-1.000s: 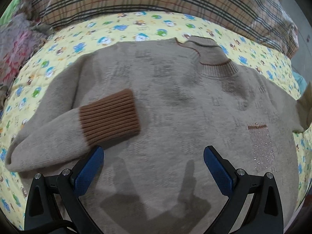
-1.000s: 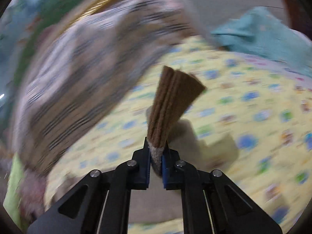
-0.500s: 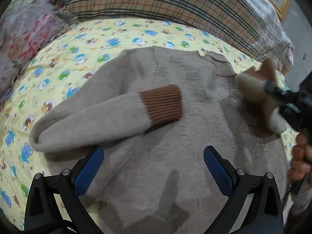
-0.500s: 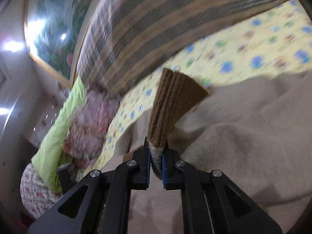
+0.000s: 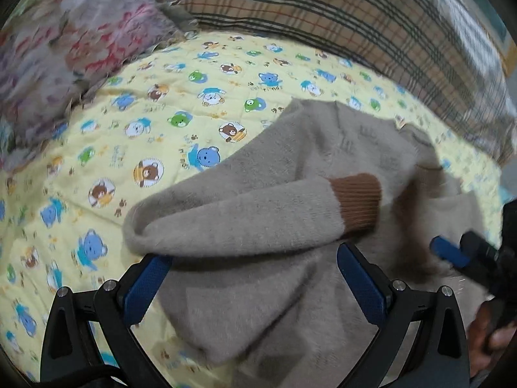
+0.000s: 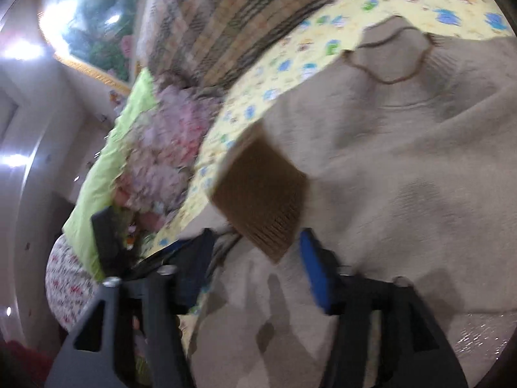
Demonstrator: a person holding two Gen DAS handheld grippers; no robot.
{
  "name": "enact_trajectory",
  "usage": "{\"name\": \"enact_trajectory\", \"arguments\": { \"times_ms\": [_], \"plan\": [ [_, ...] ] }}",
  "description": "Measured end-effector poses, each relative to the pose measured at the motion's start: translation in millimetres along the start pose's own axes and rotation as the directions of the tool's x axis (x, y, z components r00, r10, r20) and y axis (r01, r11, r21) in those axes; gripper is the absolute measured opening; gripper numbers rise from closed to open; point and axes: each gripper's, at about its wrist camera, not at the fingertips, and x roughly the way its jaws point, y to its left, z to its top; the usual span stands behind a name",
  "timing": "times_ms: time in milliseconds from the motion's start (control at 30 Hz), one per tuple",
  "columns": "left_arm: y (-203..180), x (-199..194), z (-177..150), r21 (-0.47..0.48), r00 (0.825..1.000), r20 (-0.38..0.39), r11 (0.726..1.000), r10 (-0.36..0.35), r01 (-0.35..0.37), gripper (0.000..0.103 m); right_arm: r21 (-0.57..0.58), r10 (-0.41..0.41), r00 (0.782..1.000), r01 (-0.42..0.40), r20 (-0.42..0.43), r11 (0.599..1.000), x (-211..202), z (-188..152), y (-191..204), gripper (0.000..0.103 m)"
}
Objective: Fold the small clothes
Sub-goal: 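Carry the cuff across the sweater body toward the left gripper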
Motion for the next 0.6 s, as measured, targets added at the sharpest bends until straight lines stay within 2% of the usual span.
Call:
{"name": "enact_trajectory", "arguments": {
  "times_ms": [100, 167, 233, 333, 433, 500, 600],
  "plan": [
    [-7.0, -14.9, -3.7, -0.001, 0.997, -0.005, 0.997, -0.074, 0.074, 0.102, -0.026, 0.008, 1.000, -0.009, -0.001, 1.000, -5.8, -3.0, 7.8, 0.062],
    [-19.7, -19.9, -8.2, 0.015, 0.989, -0.032, 0.990, -0.141, 0.142, 0.102, -0.019, 0.005, 0.999, -0.005, 0.038, 1.000, -22.9, -2.7, 5.4, 0.062],
    [-33.3, -17.1, -16.1, 0.021, 0.977, -0.082, 0.980, -0.195, 0.197, 0.102, 0.006, -0.019, 0.996, 0.019, 0.088, 1.000, -45.2, -1.1, -1.6, 0.062],
    [-59.3, 0.1, -27.4, 0.010, 0.943, -0.166, 0.956, -0.287, 0.293, 0.102, 0.037, -0.066, 0.984, 0.061, 0.163, 0.997, -83.8, -2.3, -14.0, 0.062],
    [-77.7, 21.6, -27.7, 0.007, 0.934, -0.210, 0.955, -0.288, 0.296, 0.102, 0.068, -0.099, 0.970, 0.086, 0.220, 0.994, -115.5, -5.4, -23.1, 0.063],
    [-83.3, 41.0, -23.2, -0.031, 0.927, -0.237, 0.956, -0.290, 0.291, 0.102, 0.078, -0.111, 0.962, 0.094, 0.251, 0.993, -135.4, -10.6, -26.1, 0.063],
    [-86.1, 53.7, -13.1, -0.090, 0.928, -0.198, 0.949, -0.315, 0.303, 0.101, 0.082, -0.141, 0.945, 0.122, 0.296, 0.989, -160.5, -17.7, -27.8, 0.065]
  ]
}}
